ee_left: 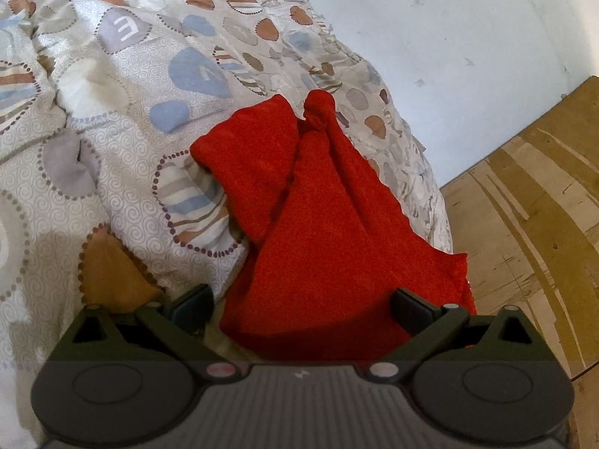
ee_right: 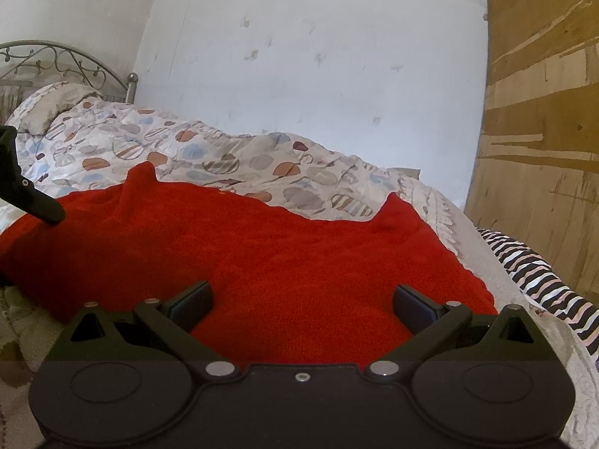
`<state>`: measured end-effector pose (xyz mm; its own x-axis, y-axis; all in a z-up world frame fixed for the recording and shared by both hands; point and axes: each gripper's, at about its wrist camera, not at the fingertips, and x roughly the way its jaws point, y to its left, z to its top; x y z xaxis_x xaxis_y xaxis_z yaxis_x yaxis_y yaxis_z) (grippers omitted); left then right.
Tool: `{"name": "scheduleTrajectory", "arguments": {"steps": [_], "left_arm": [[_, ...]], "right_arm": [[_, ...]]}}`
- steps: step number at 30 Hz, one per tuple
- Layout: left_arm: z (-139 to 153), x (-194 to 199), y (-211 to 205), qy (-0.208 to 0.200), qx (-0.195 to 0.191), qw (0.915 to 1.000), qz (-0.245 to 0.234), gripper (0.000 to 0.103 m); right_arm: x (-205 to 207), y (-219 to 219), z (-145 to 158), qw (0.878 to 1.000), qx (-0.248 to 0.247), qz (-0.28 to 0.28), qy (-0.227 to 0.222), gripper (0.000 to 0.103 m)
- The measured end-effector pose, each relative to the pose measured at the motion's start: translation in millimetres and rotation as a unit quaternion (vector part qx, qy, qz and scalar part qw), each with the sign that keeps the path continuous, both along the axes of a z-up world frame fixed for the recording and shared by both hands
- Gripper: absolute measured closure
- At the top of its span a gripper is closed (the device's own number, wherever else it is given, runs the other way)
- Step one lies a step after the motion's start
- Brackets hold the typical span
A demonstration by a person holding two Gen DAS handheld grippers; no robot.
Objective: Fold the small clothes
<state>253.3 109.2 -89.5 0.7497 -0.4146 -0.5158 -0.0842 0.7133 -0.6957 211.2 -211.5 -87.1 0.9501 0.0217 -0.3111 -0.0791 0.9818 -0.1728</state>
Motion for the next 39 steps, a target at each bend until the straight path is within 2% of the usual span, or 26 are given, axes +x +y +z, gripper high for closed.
{"name": "scheduleTrajectory", "arguments": {"steps": [5, 9, 14, 17, 21, 22, 25, 26, 27, 31, 32, 39], "left_arm": [[-0.7, 0.7, -1.9, 0.006, 0.004, 0.9999, 0.008, 0.002], [1.7, -4.0, -5.1, 0.023, -0.007, 0.9995, 0.020, 0.010], [-1.0, -14.1, 2.1, 0.040, -0.071, 0.9961, 0.034, 0.013], [-8.7, -13.7, 6.5, 0.048, -0.117, 0.9908, 0.048, 0.011], [-21.7, -6.6, 9.6, 0.048, -0.154, 0.9837, 0.080, 0.009], [-22.3, -5.2, 8.8, 0.049, -0.150, 0.9836, 0.087, 0.011], [-13.8, -4.4, 0.8, 0.047, -0.099, 0.9889, 0.101, 0.033], [-10.9, -6.0, -0.2, 0.039, -0.090, 0.9898, 0.103, 0.047], [-8.3, -7.7, -1.8, 0.032, -0.084, 0.9904, 0.105, 0.055], [2.2, -11.7, -6.8, 0.010, -0.062, 0.9920, 0.109, 0.065], [5.0, -12.6, -8.0, 0.001, -0.057, 0.9927, 0.106, 0.070], [30.6, -11.1, -19.7, -0.043, -0.003, 0.9954, 0.085, 0.076]], "right_arm": [[-1.3, 0.7, -0.8, 1.000, -0.001, -0.001, -0.003, 0.001], [-1.1, 0.4, -0.8, 1.000, -0.001, -0.001, -0.003, 0.001], [-1.2, 0.3, -0.9, 1.000, -0.001, -0.001, -0.003, 0.001], [-1.3, 0.3, -1.0, 1.000, -0.001, -0.001, -0.003, 0.001], [-1.3, 0.3, -1.2, 1.000, -0.001, -0.001, -0.003, 0.001], [-1.4, 0.4, -1.3, 1.000, -0.001, -0.001, -0.004, 0.001], [-1.4, 0.1, -1.3, 1.000, -0.001, -0.001, -0.004, 0.001], [-1.4, 0.1, -1.3, 1.000, -0.001, -0.001, -0.004, 0.001], [-1.3, 0.1, -1.2, 1.000, -0.001, -0.001, -0.003, 0.001], [1.5, -0.8, 3.0, 1.000, 0.001, 0.000, 0.009, 0.001], [3.8, -1.4, 5.4, 1.000, 0.003, 0.000, 0.015, 0.001], [14.5, -3.1, 18.5, 0.999, 0.001, 0.007, 0.050, 0.001]]}}
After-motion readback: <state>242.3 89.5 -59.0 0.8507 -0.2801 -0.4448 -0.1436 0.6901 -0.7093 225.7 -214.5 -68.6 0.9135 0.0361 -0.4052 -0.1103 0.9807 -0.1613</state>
